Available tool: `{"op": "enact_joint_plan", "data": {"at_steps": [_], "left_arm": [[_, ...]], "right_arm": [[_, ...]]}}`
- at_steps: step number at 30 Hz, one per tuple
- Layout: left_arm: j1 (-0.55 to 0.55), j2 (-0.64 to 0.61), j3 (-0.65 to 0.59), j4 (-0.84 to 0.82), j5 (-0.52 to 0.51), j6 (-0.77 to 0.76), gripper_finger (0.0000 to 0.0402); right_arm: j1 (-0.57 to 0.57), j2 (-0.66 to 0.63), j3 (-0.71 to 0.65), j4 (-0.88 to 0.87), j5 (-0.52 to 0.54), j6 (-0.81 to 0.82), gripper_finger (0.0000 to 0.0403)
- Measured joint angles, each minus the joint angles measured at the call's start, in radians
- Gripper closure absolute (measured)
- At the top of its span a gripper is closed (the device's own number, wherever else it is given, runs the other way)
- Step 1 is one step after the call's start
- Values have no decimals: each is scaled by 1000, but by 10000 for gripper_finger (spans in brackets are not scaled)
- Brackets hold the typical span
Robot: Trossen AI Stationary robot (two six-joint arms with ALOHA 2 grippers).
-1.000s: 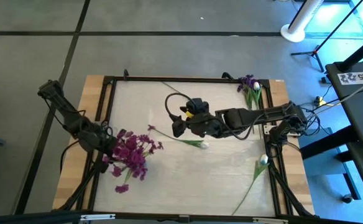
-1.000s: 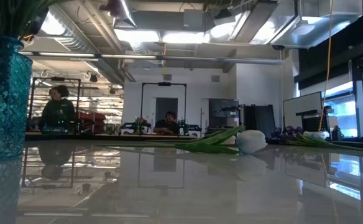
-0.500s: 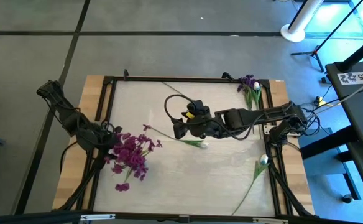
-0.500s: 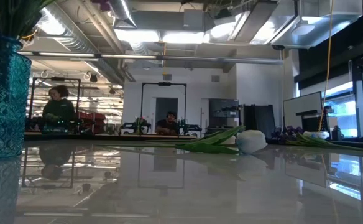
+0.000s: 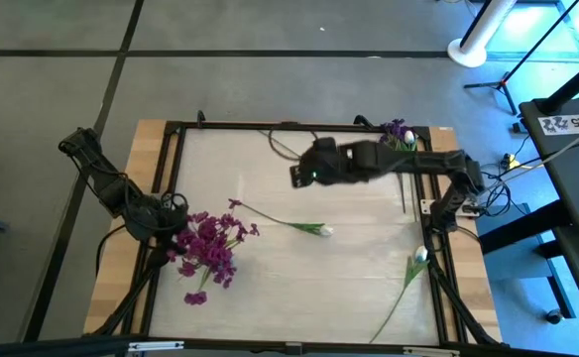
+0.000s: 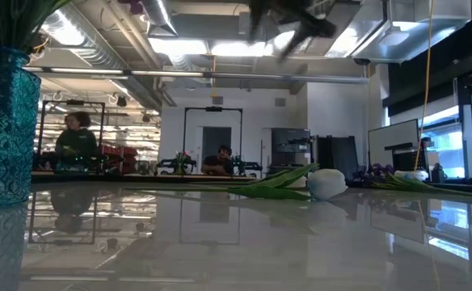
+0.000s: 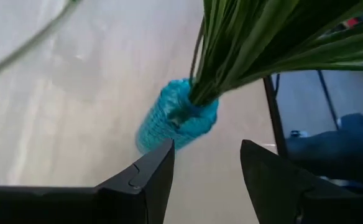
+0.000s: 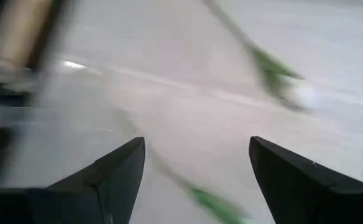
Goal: Sort flowers into vase by color
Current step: Put the dark purple flowers into the blue vase
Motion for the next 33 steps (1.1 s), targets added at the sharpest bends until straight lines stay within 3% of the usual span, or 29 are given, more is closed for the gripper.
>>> {"op": "enact_joint_plan", "data": {"at_steps": [5, 7, 14, 19, 28, 33], "left_arm": [[0, -8, 0, -21, 95, -104, 222], [0, -13, 0, -35, 112, -159, 222], [0, -12, 0, -36, 100, -307, 222], [0, -13, 0, -34, 95, -432, 222], [0, -13, 0, -34, -23, -592, 222], [2, -13, 0, -33, -39, -650, 222]], "right_arm": [[-143, 3, -1, -337, -9, -21, 116], [-216, 1, -29, -394, -28, -89, 124], [-514, -10, -253, -331, -139, -344, 169], [-683, -10, -430, -203, -195, -490, 172], [-936, -10, -684, -4, -130, -554, 149], [-972, -11, -749, 151, -81, -530, 167]]}}
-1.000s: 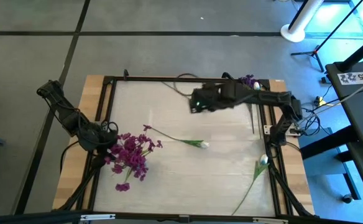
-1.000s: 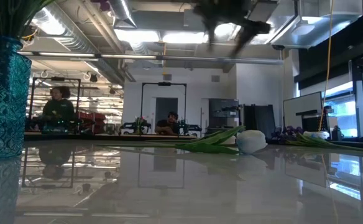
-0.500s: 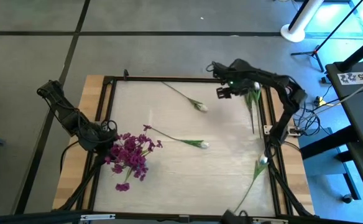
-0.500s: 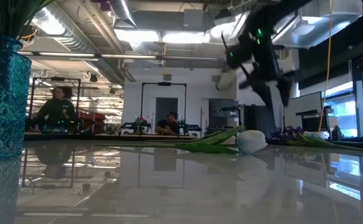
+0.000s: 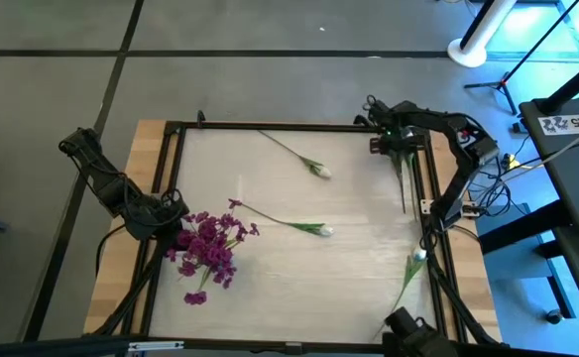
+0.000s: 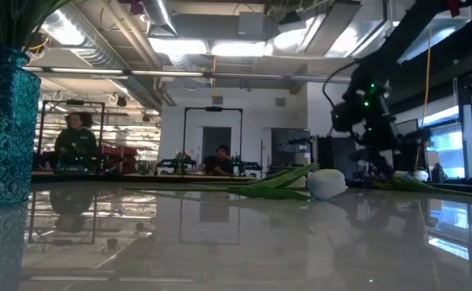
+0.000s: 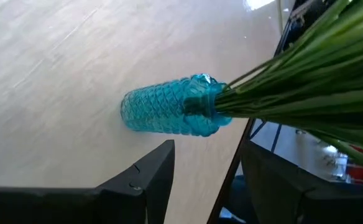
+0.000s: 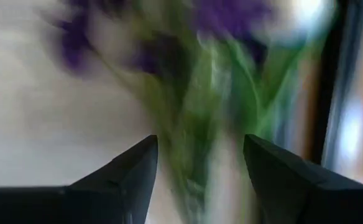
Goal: Sort flowers into vase by color
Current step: Put the dark purple flowers into the blue vase
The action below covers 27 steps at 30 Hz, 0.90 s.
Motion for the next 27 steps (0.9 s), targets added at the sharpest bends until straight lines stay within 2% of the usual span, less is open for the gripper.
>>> {"op": "enact_joint_plan", "data": {"at_steps": [3, 8, 13, 17, 22, 24, 27], "left_arm": [[0, 0, 0, 0, -7, -28, 222], [0, 0, 0, 12, -54, -70, 222], [0, 2, 0, 16, -162, -66, 222], [0, 2, 0, 17, -266, -13, 222], [0, 2, 0, 18, -279, 75, 222], [0, 2, 0, 17, -279, 89, 222], [0, 2, 0, 3, -279, 92, 222]], "right_arm": [[-2, 1, -37, 64, -40, 33, 183], [14, 0, -60, 83, 26, 67, 216], [34, 1, -65, 94, 10, 61, 254], [43, 1, -66, 132, -80, 55, 303], [109, -15, -49, 150, -177, 18, 384], [151, -31, -34, 145, -184, -5, 390], [201, -65, -17, 143, -223, -14, 375]]}}
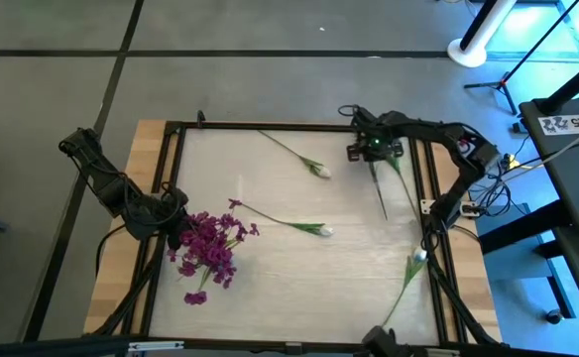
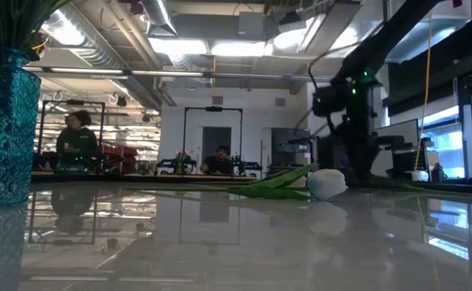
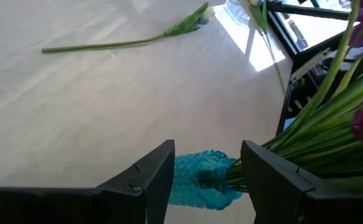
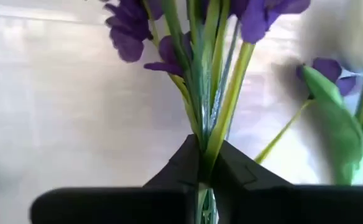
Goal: Sort flowers into vase by color
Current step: Put the dark purple flowers into the blue vase
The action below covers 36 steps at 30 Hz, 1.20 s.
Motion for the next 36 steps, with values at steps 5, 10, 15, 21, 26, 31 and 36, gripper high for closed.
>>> {"op": "enact_joint_plan", "data": {"at_steps": [5, 10, 15, 21, 26, 31, 36], "left_arm": [[0, 0, 0, 0, 0, 0, 222], [0, 0, 0, 1, 1, 6, 222], [0, -2, 7, 10, 22, 3, 222], [-1, 0, 235, -30, 80, 166, 234], [-1, -1, 396, -107, -15, 323, 242], [-1, -2, 474, -119, -100, 421, 243], [0, -2, 489, -79, -274, 526, 243]], "right_arm": [[73, -24, 7, 0, 14, 25, 376], [99, -19, 6, 9, -14, 40, 344], [133, -18, 5, 5, 18, 49, 263], [129, -18, -30, 19, 54, 107, 209], [133, -18, -138, 148, -6, 119, 206], [178, -25, -198, 234, -2, 142, 206], [248, -22, -199, 244, 62, 121, 221]]}}
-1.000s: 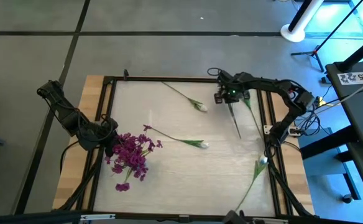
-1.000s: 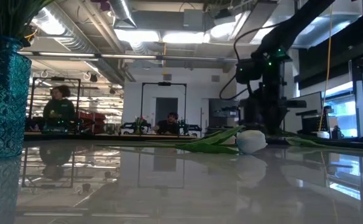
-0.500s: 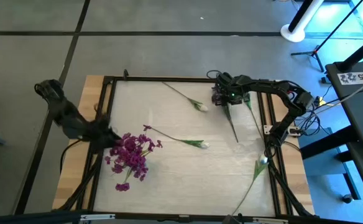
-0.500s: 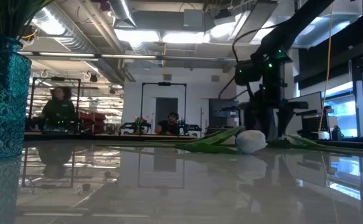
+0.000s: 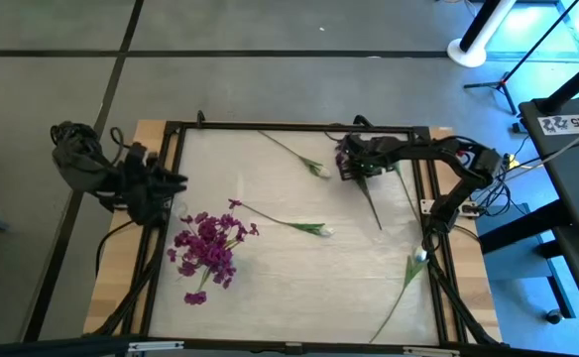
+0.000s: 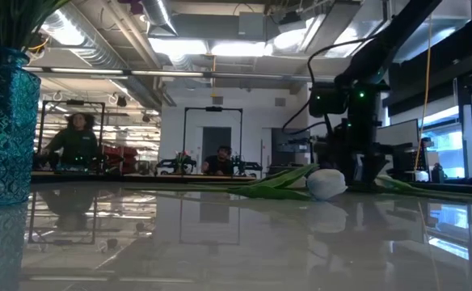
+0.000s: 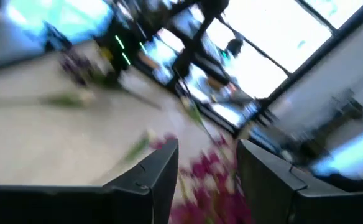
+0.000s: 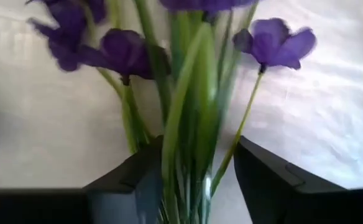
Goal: Sort flowers into vase by color
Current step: Put the dark purple flowers into the blue vase
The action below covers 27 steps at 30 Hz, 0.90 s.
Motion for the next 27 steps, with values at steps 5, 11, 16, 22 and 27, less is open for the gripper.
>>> {"op": "enact_joint_plan", "data": {"at_steps": [5, 11, 16, 22, 27], "left_arm": [[0, 0, 0, 44, -122, 58, 243], [0, 8, 0, 59, -210, 69, 223], [0, -6, 1, 59, -232, 74, 204], [0, -5, 1, 57, -194, 103, 203], [0, -4, 1, 3, -2, 39, 203]], "right_arm": [[55, 2, 4, 30, 7, -5, 298], [103, -13, 123, 45, -59, -63, 388], [155, -75, 300, 123, -34, -181, 384], [259, -95, 481, 382, -128, -362, 389], [337, -95, 533, 561, -259, -432, 396]]}}
